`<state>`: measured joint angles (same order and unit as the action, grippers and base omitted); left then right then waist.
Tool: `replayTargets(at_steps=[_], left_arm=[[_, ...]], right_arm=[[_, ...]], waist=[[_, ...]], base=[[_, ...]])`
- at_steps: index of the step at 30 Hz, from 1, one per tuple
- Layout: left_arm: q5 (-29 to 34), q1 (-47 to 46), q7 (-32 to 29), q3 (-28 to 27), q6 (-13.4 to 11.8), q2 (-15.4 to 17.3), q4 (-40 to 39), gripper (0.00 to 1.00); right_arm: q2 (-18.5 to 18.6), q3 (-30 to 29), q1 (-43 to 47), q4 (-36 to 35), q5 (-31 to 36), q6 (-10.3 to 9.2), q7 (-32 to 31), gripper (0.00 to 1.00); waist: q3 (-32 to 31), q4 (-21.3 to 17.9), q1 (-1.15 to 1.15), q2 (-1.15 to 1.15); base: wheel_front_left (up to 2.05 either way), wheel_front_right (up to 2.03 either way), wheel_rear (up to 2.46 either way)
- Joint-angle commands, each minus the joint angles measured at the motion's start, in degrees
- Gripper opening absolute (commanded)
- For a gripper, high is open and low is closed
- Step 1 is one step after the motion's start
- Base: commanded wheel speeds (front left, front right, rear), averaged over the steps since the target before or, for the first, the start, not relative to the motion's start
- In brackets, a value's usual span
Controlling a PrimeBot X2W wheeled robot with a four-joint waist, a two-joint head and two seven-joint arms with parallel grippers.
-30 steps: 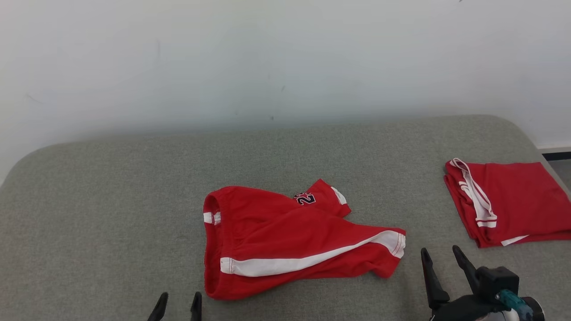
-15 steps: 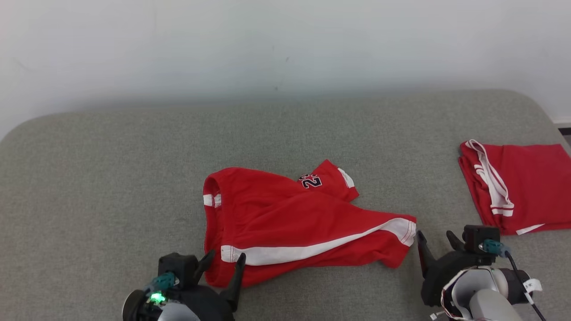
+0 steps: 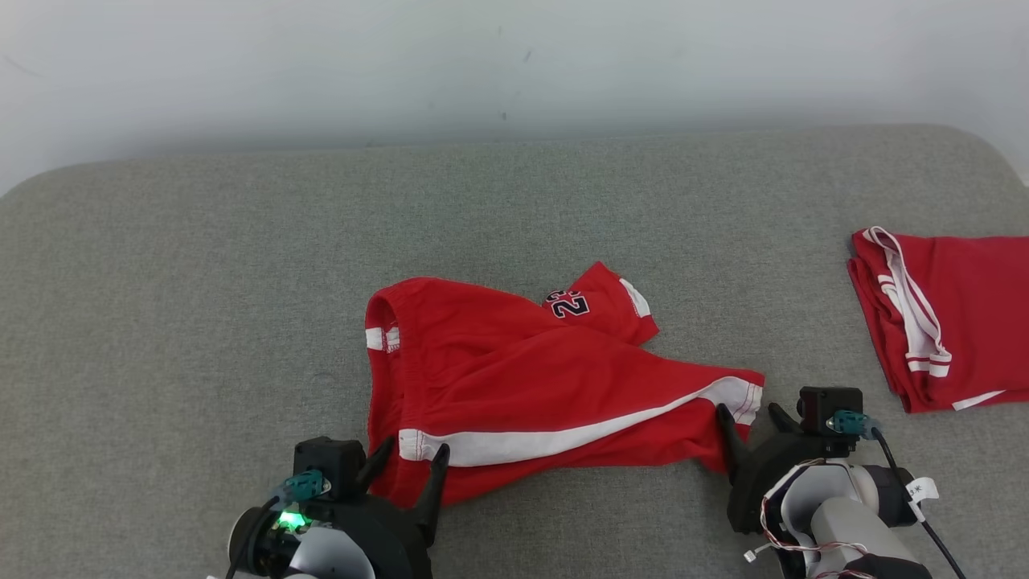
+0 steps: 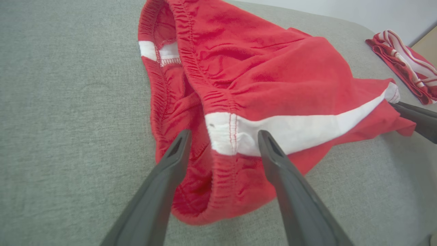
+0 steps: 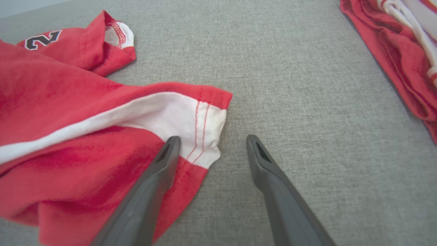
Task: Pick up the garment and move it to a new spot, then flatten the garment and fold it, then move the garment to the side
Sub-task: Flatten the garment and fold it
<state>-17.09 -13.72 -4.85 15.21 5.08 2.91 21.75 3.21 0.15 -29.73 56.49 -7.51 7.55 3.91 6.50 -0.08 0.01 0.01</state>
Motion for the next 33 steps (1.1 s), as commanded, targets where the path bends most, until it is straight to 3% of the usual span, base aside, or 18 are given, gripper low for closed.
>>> replayTargets(at_steps=[1,4,5,6,7,8,9,10,17,23,29,33], left_arm=[[-0.2,-0.7,0.3,0.0,0.1,0.1,0.2,1.0],[-0.5,-1.0,0.9,0.2,0.2,0.1,0.3,1.0],[-0.6,-1.0,0.9,0.3,0.2,0.2,0.4,0.96],[-0.7,-1.1,0.9,0.4,0.3,0.2,0.5,0.44],[-0.8,-1.1,1.0,0.5,0.3,0.2,0.6,0.25],[-0.9,-1.1,1.1,0.5,0.4,0.2,0.6,0.06],[-1.2,-1.0,1.2,0.6,0.3,0.2,0.7,0.0],[-1.3,-0.9,1.2,0.7,0.3,0.2,0.7,0.0],[-3.9,0.4,2.2,0.1,0.5,0.2,-1.2,0.0],[-11.0,-2.1,1.0,-2.3,1.1,0.1,-6.2,0.0],[-16.8,-12.9,-3.7,-5.0,1.9,2.5,-8.9,0.0],[-17.7,-24.7,-5.6,-6.8,2.0,5.4,-6.7,0.0]], right_arm=[[-0.2,0.7,-0.7,0.8,-0.7,-0.15,0.7,1.0],[-0.2,2.0,-1.6,2.4,-1.7,-0.15,1.7,1.0],[-0.2,2.3,-1.9,2.9,-1.9,-0.15,1.9,0.99],[-0.3,3.0,-2.4,3.7,-2.7,-0.15,2.5,0.5],[-0.3,3.4,-2.6,4.0,-3.2,-0.15,2.8,0.44],[-0.3,3.9,-2.8,4.2,-3.6,-0.15,3.2,0.28],[-0.3,4.4,-3.0,4.4,-4.0,-0.15,3.7,0.05],[-0.3,4.7,-3.2,4.6,-4.3,-0.15,4.0,0.0],[-0.3,7.1,-2.5,3.3,-7.7,-0.15,6.3,0.0],[1.2,10.8,-4.6,-4.7,-14.9,-0.15,3.8,0.0],[4.1,15.4,-13.3,-15.4,-24.1,-0.15,-5.4,0.0],[6.2,17.0,-24.2,-17.2,-24.7,-0.15,-8.5,0.0]], waist=[[0.0,0.1,-0.01,-0.01],[0.0,0.1,-0.01,-0.01],[-0.1,0.1,-0.01,-0.01],[-0.1,0.1,-0.01,-0.01],[-0.2,0.1,-0.01,-0.01],[-0.2,0.1,-0.01,-0.01],[-0.3,0.0,-0.01,-0.01],[-0.4,0.0,-0.01,-0.01],[-1.7,0.0,-0.01,-0.01],[-1.3,-0.7,-0.01,-0.01],[3.7,-2.6,-0.01,-0.01],[10.0,-3.9,-0.01,-0.01]], base=[[0.0,0.0,0.0],[0.0,0.0,0.0],[0.0,0.0,0.0],[0.0,0.0,0.0],[0.0,0.0,0.0],[0.0,0.0,0.0],[0.0,0.0,0.0],[0.0,0.0,0.0],[0.0,0.0,0.0],[0.0,0.0,0.0],[0.0,0.0,0.0],[0.0,0.0,0.0]])
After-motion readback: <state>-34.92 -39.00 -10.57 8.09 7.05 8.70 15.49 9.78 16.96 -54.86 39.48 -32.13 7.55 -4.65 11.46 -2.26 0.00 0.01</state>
